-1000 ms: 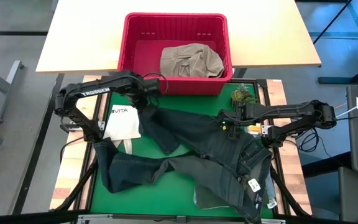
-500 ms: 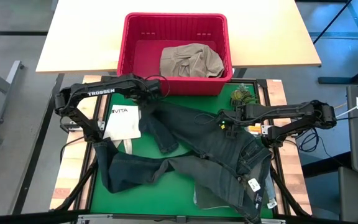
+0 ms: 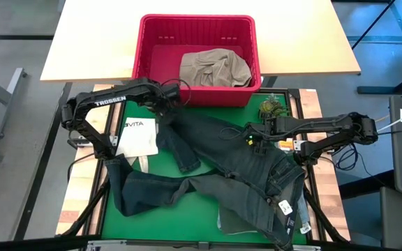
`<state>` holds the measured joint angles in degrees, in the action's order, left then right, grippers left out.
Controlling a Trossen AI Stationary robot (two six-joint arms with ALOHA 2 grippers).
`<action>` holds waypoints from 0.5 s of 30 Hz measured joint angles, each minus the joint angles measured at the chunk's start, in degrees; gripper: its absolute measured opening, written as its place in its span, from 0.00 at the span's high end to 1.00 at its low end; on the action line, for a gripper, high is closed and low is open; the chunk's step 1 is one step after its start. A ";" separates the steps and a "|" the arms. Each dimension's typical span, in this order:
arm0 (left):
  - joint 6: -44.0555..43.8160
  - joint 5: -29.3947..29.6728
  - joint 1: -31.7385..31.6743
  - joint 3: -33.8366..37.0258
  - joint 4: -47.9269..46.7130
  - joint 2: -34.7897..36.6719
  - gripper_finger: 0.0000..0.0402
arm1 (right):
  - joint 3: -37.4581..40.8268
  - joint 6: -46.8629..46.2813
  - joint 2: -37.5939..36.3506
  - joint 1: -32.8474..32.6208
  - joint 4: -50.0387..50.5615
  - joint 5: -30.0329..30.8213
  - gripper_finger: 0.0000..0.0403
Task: Fold Laundry from Bin
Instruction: Remove the dark blue jean from the red bin
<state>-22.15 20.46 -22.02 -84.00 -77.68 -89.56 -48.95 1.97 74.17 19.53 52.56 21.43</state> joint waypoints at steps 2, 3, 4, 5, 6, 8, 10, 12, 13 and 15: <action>0.01 0.02 0.00 -2.46 -2.05 0.00 0.59 | 0.00 -0.01 0.00 0.00 0.00 0.00 0.92; 0.10 0.01 0.00 -3.63 -2.98 0.00 0.60 | 0.00 -0.01 0.00 0.00 0.00 0.00 0.92; 0.15 0.01 0.00 -4.79 -3.82 0.00 0.60 | 0.00 -0.01 0.00 0.00 0.00 0.00 0.92; -0.02 -0.03 0.00 -5.87 -4.73 0.00 0.60 | 0.00 -0.01 0.00 0.00 0.00 0.00 0.92; -0.54 -0.45 0.00 -6.82 -5.40 0.00 0.61 | 0.00 -0.01 0.00 0.00 0.00 0.00 0.92; -3.95 -2.93 0.00 -8.55 -5.92 0.00 0.61 | 0.00 -0.01 0.00 0.00 0.00 0.00 0.92; -9.17 -7.95 0.36 -9.48 -5.80 0.00 0.62 | 0.00 -0.01 0.00 0.00 0.00 0.00 0.92; -13.60 -14.60 1.37 -9.59 -5.87 0.00 0.62 | 0.00 -0.01 0.00 0.00 0.02 0.00 0.92; -15.28 -17.83 2.19 -9.51 -5.88 0.00 0.63 | 0.00 -0.01 0.00 0.00 0.02 -0.02 0.92; -18.43 -23.03 4.33 -8.88 -5.88 0.00 0.63 | 0.00 -0.01 0.00 0.00 0.02 -0.02 0.92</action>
<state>-40.58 -2.57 -17.70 -92.88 -83.56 -89.56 -48.95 1.96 74.17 19.53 52.58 21.41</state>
